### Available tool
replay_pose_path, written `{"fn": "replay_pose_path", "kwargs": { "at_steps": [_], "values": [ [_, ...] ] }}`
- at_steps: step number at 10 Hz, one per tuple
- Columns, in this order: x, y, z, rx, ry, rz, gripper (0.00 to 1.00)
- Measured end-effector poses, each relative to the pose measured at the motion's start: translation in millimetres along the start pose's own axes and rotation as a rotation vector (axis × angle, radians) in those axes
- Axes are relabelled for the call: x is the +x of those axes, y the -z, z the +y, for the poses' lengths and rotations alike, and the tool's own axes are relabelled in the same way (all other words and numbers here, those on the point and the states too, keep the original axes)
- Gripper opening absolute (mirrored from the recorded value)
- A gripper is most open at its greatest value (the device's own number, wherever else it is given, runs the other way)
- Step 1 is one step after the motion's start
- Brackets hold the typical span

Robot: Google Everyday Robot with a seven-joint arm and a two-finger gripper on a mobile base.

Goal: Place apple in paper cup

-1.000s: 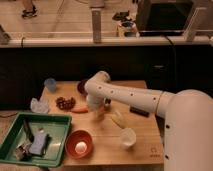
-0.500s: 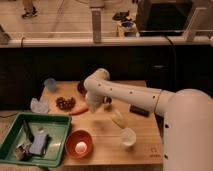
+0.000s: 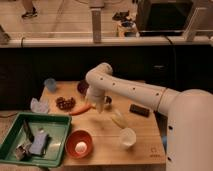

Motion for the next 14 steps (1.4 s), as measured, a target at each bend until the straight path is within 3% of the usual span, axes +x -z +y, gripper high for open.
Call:
{"fn": "replay_pose_path", "kwargs": {
  "at_steps": [1, 4, 5, 9, 14],
  "values": [
    [-0.1, -1.6, -1.4, 0.001, -0.01, 0.002, 0.52],
    [-6.1, -13.2, -16.7, 0.024, -0.141, 0.028, 0.76],
    [-8.5, -17.7, -22.5, 0.029, -0.177, 0.032, 0.8],
    [5.7, -38.0, -31.1, 0.048, -0.217, 0.017, 0.8],
    [34.7, -51.9, -17.0, 0.06, -0.239, -0.027, 0.8]
  ]
}}
